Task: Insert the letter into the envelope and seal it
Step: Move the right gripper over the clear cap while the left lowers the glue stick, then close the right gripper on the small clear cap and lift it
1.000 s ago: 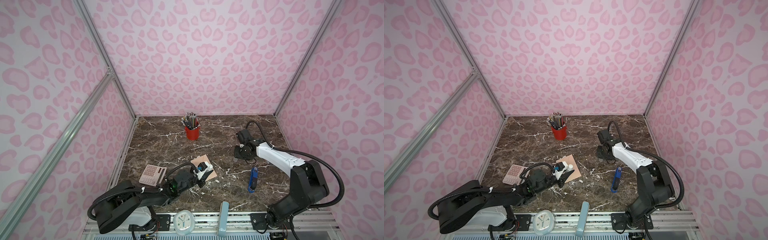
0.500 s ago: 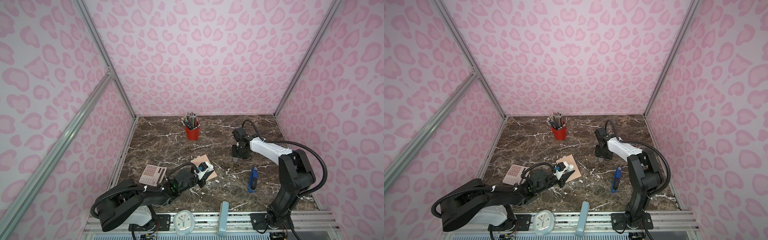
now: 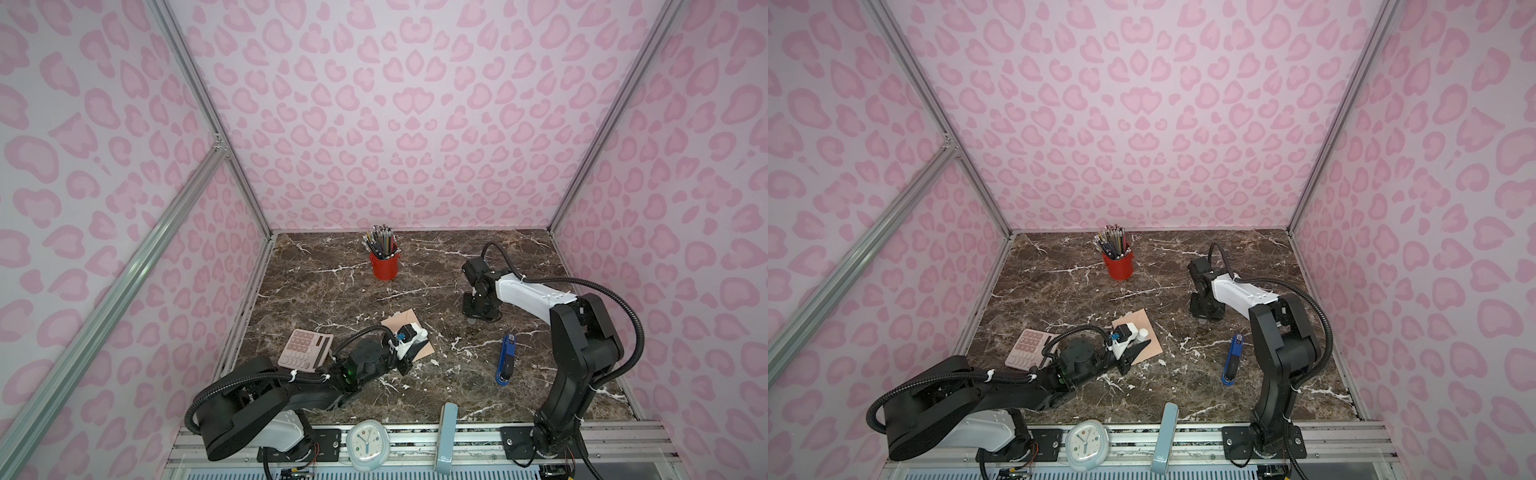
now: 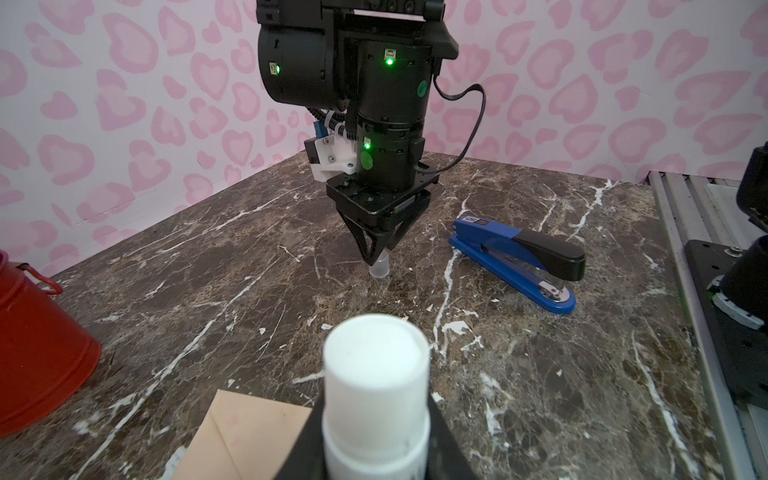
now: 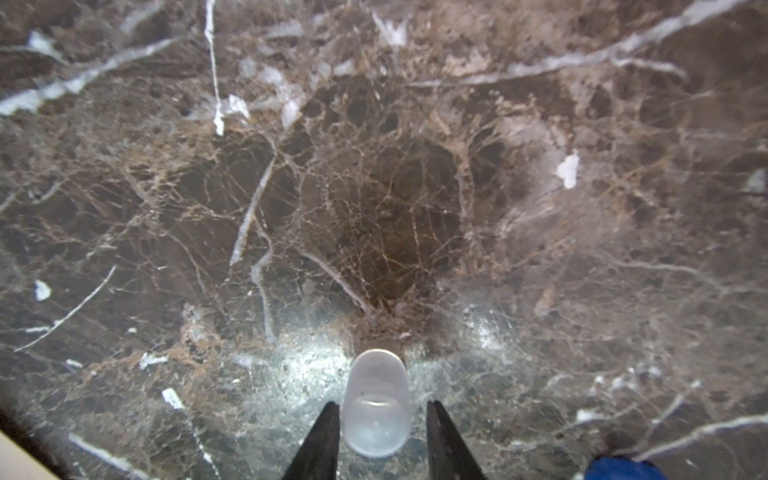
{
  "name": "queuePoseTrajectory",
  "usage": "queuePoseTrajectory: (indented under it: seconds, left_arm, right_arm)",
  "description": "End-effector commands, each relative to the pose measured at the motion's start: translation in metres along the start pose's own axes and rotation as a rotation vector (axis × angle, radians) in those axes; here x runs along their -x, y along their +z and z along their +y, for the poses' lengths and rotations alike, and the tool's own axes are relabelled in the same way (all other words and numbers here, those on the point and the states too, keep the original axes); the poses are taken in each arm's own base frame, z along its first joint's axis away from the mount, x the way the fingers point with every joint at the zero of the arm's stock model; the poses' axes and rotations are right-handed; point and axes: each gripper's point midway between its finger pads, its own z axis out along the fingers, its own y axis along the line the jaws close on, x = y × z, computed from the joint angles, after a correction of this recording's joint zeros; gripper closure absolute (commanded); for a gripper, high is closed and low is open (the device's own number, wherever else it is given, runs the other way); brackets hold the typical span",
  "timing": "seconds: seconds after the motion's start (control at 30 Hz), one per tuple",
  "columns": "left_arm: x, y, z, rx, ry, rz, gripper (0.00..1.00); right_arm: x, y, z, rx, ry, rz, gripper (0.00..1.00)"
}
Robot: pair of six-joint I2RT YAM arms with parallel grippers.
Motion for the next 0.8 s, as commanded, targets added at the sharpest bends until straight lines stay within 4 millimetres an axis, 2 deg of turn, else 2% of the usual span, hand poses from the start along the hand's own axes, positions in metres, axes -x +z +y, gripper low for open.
queuePoseTrajectory:
  seconds: [0.0,0.3,0.57,0.77]
  left_arm:
    - [0.0125,0.0002,-0.0003,-0.003,0.006,-0.052,0.96]
    - [0.0121,-0.0001,-0.0001,-0.001,0.008,-0.052,0.96]
    - [0.0129,-0.0008,0.0000,-0.001,0.009,-0.054,0.96]
    - [0.0129,-0.0015,0.0005,0.002,0.010,-0.053,0.96]
  right_arm:
    - [-0.0017,0.0026,0.0004,-0.005,-0.008,0.012,0.64]
    - [-0.0016,0.0032,-0.0001,-0.010,-0.007,0.016,0.69]
    - [-0.0027,0.0052,-0.0002,-0.013,-0.007,0.023,0.70]
    - [0.0008,-0.0022,0.0006,-0.005,-0.005,0.004,0.73]
